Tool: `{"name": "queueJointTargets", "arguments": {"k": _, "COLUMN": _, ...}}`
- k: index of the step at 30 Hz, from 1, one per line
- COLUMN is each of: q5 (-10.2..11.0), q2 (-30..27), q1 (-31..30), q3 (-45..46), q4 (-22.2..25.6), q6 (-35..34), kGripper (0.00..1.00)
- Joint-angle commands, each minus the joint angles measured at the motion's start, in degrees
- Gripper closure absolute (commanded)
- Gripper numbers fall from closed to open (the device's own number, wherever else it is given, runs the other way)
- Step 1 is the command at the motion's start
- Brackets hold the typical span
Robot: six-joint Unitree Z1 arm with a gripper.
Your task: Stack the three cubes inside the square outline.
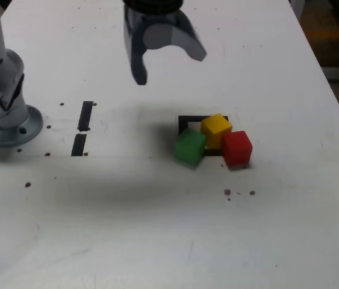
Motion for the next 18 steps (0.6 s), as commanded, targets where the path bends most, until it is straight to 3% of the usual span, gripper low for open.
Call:
{"name": "queueJointTargets", "arguments": {"k": 1, "q5": 0.06, "q2": 1.32, "q1": -0.41, "q3": -1.64, "q4": 0.61, "q6": 0.04, "kGripper": 0.01}}
{"name": "queueJointTargets", "arguments": {"k": 18, "q5": -0.89, "q2": 9.97, "q1": -1.47, "q3": -10.88, "q4": 1.34, "q6": 0.08, "kGripper": 0.01}}
